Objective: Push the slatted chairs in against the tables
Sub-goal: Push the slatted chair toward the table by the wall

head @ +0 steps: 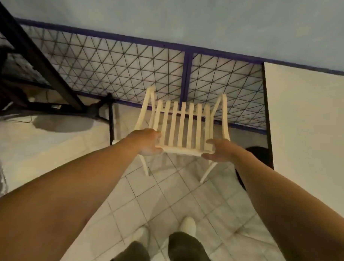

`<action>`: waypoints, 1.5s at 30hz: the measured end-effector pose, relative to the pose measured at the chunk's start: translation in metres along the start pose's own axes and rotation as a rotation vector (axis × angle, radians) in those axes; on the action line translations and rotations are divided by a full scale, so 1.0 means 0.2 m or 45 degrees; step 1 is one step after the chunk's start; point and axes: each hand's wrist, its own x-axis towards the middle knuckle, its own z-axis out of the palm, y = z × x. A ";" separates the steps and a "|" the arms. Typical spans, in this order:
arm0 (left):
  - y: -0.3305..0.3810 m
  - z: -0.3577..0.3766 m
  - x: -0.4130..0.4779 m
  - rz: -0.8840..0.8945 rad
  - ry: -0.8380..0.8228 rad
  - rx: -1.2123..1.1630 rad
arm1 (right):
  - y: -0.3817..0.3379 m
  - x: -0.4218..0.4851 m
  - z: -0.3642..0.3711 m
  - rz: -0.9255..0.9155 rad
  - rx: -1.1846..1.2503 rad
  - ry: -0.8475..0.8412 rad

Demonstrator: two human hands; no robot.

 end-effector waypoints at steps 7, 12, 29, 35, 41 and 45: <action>-0.02 0.18 0.15 -0.114 -0.120 -0.069 | 0.10 0.23 0.14 -0.084 -0.144 -0.126; -0.06 0.25 0.26 -0.097 -0.206 -0.020 | 0.15 0.37 0.20 -0.039 -0.171 -0.197; -0.05 0.28 0.28 -0.034 -0.185 0.115 | 0.07 0.32 0.23 0.110 -0.319 -0.132; -0.05 0.29 0.17 0.015 -0.188 0.121 | 0.02 0.20 0.30 0.111 -0.299 -0.144; -0.07 0.31 0.06 0.049 -0.202 0.166 | -0.06 0.08 0.38 0.151 -0.242 -0.151; -0.09 0.35 -0.01 0.076 -0.209 0.196 | -0.12 0.01 0.45 0.179 -0.192 -0.161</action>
